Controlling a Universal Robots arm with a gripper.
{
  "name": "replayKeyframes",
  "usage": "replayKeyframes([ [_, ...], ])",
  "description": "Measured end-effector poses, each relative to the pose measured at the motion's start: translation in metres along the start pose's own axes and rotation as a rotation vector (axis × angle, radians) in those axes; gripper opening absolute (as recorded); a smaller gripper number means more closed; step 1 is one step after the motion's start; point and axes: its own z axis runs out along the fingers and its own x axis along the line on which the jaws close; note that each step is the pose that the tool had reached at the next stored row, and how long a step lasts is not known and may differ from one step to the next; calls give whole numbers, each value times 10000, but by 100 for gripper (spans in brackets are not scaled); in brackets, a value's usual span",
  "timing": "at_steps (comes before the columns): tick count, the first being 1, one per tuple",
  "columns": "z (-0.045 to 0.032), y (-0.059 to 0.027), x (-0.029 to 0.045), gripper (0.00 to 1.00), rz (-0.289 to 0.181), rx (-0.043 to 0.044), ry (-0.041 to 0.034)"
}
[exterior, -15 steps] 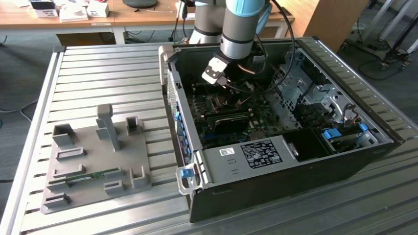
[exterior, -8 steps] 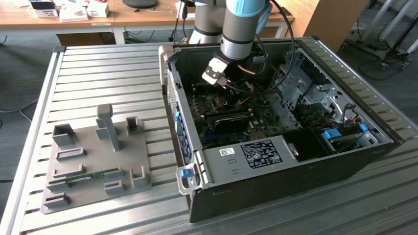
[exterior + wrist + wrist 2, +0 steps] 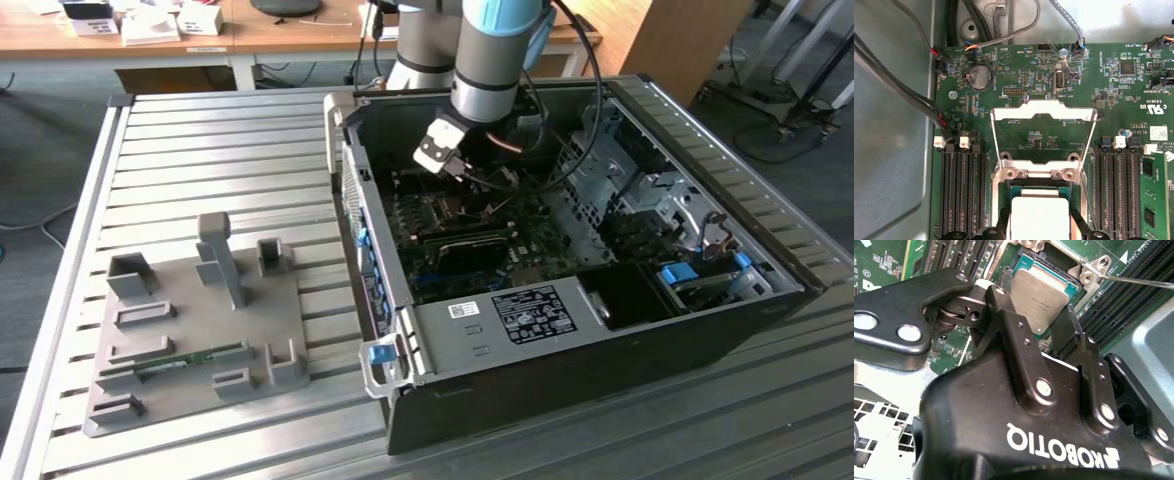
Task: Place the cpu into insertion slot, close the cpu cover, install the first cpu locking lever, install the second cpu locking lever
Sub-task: 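Place the cpu into insertion slot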
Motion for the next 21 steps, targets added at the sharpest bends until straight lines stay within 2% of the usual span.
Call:
replayKeyframes([
  [21, 15, -22, 20, 54, 18, -1, -1],
])
